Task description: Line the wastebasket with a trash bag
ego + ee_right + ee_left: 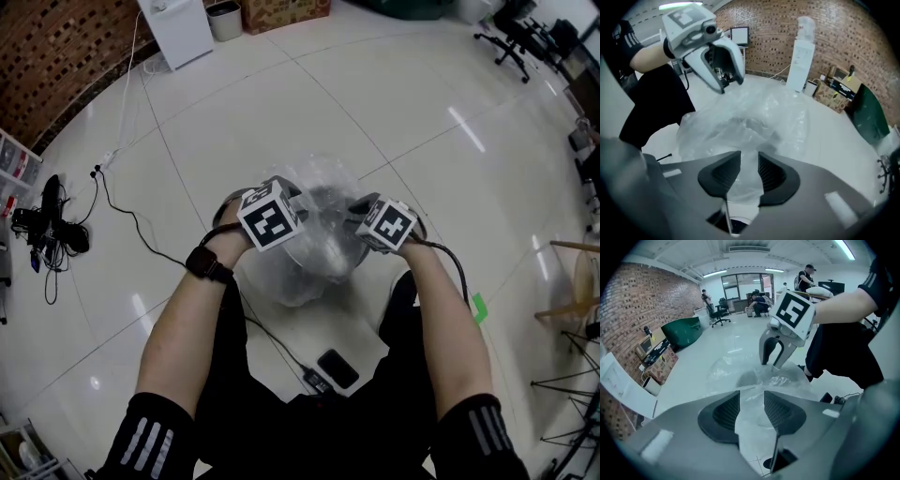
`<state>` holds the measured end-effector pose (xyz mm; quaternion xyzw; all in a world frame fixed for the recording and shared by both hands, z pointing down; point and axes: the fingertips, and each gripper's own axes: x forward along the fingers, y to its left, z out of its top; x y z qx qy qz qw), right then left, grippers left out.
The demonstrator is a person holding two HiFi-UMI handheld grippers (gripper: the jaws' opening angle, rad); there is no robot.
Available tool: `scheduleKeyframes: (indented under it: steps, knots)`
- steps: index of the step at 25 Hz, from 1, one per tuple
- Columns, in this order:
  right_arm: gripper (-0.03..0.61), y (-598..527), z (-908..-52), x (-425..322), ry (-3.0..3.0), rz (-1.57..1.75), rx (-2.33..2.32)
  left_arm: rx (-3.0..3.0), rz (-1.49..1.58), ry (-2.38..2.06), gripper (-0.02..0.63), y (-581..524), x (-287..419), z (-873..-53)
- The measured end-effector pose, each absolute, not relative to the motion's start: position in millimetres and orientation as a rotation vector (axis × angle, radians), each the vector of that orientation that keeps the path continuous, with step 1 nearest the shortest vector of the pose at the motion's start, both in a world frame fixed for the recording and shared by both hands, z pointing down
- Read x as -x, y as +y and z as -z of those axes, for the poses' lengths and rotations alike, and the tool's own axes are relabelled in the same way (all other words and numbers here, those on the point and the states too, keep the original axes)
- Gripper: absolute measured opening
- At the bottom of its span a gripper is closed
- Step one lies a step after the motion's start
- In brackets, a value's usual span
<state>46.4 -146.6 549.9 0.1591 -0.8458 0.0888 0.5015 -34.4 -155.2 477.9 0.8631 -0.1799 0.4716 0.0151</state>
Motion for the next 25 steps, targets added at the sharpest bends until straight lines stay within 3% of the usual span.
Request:
scheduleKeyframes:
  steps: [13,19,25]
  knots:
    - [0.129,-98,-595,-49,-1.917,-0.285,-0.208,-2.634,-1.496,-0.636,0.156,-166,58,-480]
    - [0.129,-108,-570,-52,-1.947,-0.253,-0.218,-2.598,-1.479,-0.632,0.155,-168,70,-483]
    - [0.129,-125,-521,-52,-2.046,-0.191,-0.288,-2.682,-1.475,-0.54,0.156,-158,30,-486]
